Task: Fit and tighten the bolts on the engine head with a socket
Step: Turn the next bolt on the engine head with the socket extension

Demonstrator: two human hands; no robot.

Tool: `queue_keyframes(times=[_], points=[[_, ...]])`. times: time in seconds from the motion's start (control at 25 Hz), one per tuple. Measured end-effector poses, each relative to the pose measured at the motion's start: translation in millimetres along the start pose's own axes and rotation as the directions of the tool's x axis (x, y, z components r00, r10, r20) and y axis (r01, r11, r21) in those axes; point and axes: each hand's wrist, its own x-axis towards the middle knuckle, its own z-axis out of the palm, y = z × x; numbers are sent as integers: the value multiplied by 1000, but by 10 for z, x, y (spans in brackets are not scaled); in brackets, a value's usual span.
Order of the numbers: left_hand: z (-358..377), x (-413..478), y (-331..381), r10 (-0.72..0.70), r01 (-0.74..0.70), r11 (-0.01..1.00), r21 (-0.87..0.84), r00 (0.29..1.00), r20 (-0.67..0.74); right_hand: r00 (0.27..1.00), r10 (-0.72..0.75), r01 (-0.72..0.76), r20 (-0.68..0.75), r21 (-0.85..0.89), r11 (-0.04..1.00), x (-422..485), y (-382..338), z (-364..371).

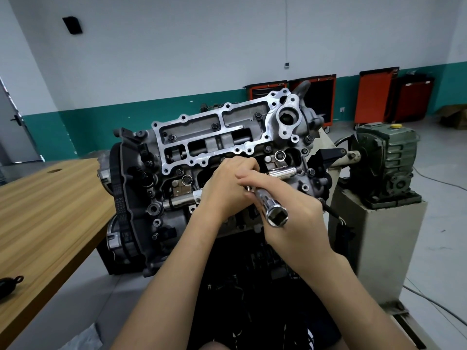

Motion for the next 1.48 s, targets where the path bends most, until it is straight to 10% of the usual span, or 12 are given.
queue_keyframes(times=[1.48], points=[[6, 15, 9, -7, 6, 1000, 20, 1000, 26, 995, 30, -34, -91, -38, 999, -31, -4, -13]])
